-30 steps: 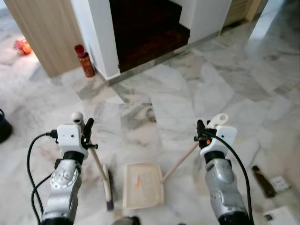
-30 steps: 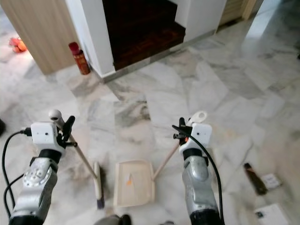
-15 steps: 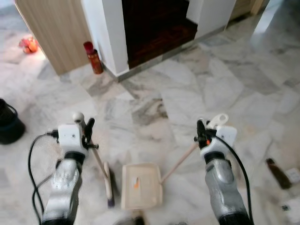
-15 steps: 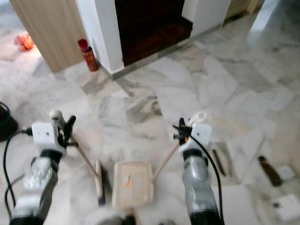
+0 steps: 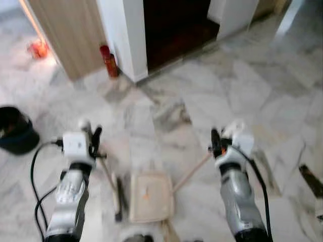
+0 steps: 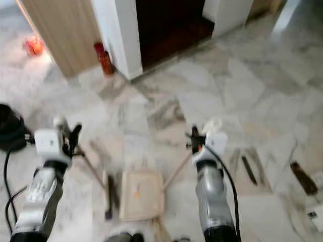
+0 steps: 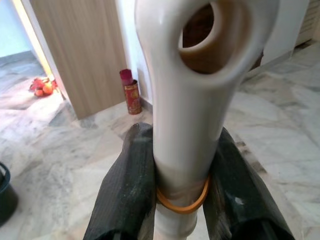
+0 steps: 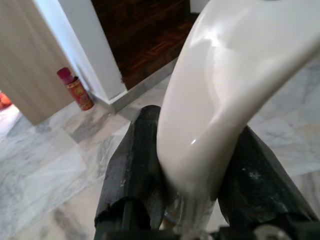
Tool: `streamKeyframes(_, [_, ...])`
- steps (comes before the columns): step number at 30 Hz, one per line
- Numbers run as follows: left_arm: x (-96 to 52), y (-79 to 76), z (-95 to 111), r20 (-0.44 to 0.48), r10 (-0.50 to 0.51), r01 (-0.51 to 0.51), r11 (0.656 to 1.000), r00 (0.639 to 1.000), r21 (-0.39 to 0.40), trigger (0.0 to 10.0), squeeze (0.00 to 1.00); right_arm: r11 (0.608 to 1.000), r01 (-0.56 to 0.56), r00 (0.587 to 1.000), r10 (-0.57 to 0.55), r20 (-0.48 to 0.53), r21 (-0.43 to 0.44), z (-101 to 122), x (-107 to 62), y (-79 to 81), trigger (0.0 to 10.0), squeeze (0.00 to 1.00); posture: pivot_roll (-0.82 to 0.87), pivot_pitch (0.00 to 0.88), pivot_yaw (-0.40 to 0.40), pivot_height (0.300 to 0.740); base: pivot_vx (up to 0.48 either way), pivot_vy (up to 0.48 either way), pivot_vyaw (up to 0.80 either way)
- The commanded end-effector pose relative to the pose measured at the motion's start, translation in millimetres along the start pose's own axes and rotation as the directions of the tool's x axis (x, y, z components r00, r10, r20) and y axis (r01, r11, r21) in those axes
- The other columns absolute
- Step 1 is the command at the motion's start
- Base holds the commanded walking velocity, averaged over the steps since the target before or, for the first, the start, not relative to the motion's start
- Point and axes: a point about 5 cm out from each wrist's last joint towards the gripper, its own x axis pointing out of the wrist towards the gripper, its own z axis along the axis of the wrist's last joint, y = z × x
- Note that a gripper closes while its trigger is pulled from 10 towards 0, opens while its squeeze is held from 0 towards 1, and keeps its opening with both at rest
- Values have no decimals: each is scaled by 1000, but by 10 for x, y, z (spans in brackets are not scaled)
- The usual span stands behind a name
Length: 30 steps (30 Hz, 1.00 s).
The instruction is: Sweep floor
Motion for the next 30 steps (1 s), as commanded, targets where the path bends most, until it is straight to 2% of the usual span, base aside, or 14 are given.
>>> streamKeyframes(1, [7,13,65,29,1,-1,1000,1000,4,10000,0,1000,-3,1000,3,25,-7,62,20,16,10000,0,113,167,2,740,0,337,0])
streamKeyframes(30, [-3,33,60,21,6,-7,1000,1000,10,10000,0,1000,-14,1000,14,15,-16,43,18,41,10000,0,121,174,4,740,0,334,0])
